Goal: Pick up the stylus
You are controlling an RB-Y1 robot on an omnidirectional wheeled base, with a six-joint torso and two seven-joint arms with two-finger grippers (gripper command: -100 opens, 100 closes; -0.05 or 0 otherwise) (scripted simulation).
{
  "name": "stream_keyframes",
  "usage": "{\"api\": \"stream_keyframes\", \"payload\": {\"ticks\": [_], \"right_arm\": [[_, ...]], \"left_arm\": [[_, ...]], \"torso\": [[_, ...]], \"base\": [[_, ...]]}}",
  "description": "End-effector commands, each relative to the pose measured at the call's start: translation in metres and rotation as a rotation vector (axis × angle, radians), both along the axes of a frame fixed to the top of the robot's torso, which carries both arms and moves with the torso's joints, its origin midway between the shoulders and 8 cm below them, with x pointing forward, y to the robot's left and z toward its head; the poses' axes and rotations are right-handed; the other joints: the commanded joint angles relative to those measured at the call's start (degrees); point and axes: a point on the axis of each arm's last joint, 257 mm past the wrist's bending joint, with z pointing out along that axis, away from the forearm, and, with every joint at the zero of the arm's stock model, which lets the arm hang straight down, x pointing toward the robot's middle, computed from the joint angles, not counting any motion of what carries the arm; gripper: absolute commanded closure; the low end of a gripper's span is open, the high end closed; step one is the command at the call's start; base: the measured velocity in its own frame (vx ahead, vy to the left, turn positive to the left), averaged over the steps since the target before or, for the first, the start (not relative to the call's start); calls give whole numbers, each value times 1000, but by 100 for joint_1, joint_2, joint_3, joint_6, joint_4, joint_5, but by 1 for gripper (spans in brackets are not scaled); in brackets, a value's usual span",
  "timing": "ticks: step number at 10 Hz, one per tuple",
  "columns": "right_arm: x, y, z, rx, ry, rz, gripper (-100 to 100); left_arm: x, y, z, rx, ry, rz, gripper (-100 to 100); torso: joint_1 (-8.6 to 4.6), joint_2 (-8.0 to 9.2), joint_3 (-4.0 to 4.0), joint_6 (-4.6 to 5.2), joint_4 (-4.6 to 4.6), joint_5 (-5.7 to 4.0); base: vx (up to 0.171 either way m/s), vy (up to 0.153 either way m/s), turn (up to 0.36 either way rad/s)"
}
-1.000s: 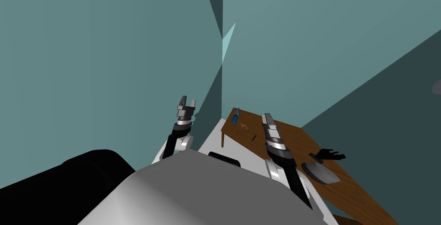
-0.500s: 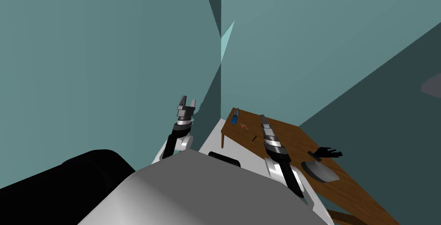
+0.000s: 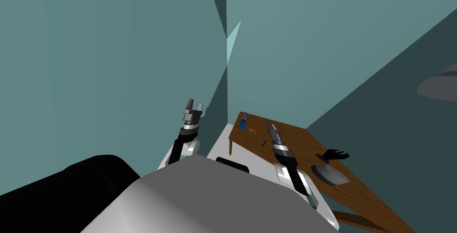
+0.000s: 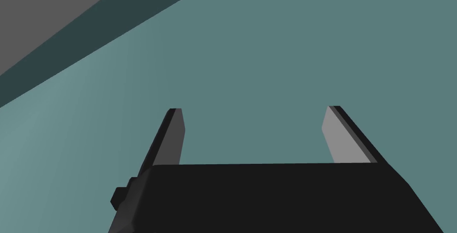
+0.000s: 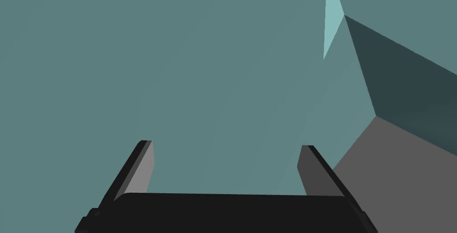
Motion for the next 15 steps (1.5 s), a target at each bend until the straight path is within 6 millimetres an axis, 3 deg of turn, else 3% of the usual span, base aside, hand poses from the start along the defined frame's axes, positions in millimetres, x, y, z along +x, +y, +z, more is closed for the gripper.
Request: {"api": "stream_keyframes", "payload": {"ticks": [1, 8, 10, 15], "right_arm": [[8, -8, -17, -49, 37, -40, -100], [35, -51, -101, -243, 224, -190, -100], [36, -62, -134, -282, 296, -217, -100], [41, -83, -184, -392, 417, -277, -100]], "left_arm": [[0, 0, 0, 0, 0, 0, 0], [0, 0, 0, 0, 0, 0, 0], [0, 0, 0, 0, 0, 0, 0], [0, 0, 0, 0, 0, 0, 0]], "torso": [[0, 0, 0, 0, 0, 0], [-1, 1, 0, 1, 0, 0], [2, 0, 0, 0, 0, 1], [-3, 3, 2, -1, 1, 0]], "base": [[32, 43, -67], [38, 50, -90], [32, 45, -70], [31, 44, -73]]}}
